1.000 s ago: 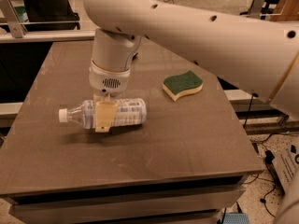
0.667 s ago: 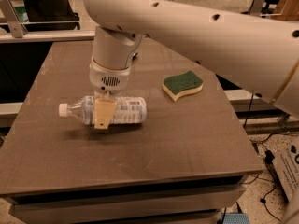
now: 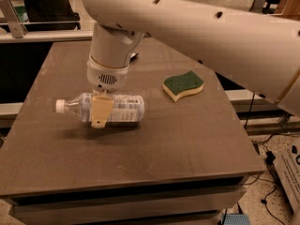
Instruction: Knock blue plastic bottle over
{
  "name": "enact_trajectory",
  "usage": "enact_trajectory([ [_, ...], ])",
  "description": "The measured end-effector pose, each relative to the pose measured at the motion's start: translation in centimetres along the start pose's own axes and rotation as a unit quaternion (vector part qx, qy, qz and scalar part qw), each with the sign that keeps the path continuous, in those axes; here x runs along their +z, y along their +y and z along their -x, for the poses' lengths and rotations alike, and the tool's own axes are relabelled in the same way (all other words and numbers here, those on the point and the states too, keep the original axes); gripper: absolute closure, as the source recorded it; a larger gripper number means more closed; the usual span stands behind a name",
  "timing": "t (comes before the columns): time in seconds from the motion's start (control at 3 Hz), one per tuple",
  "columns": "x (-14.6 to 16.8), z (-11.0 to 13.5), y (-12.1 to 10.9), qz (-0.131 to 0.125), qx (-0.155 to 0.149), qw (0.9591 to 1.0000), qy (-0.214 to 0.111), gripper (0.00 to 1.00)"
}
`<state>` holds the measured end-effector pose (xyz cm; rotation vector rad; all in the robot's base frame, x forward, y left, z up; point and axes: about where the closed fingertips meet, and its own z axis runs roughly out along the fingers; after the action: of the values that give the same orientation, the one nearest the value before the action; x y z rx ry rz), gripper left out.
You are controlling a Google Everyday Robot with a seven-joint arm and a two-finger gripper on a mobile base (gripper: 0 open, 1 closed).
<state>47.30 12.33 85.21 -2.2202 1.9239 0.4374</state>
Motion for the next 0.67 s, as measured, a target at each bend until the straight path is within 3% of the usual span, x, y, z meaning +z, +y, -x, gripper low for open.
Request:
enact_trajectory([
  [0.33,-0.21,0.62,-0.1,-0.005,-0.003,1.0,-0.003,0.0],
  [0.67,-0.28,0.75,-0.1,-0.007,-0.003,1.0,-0.004,0.0],
])
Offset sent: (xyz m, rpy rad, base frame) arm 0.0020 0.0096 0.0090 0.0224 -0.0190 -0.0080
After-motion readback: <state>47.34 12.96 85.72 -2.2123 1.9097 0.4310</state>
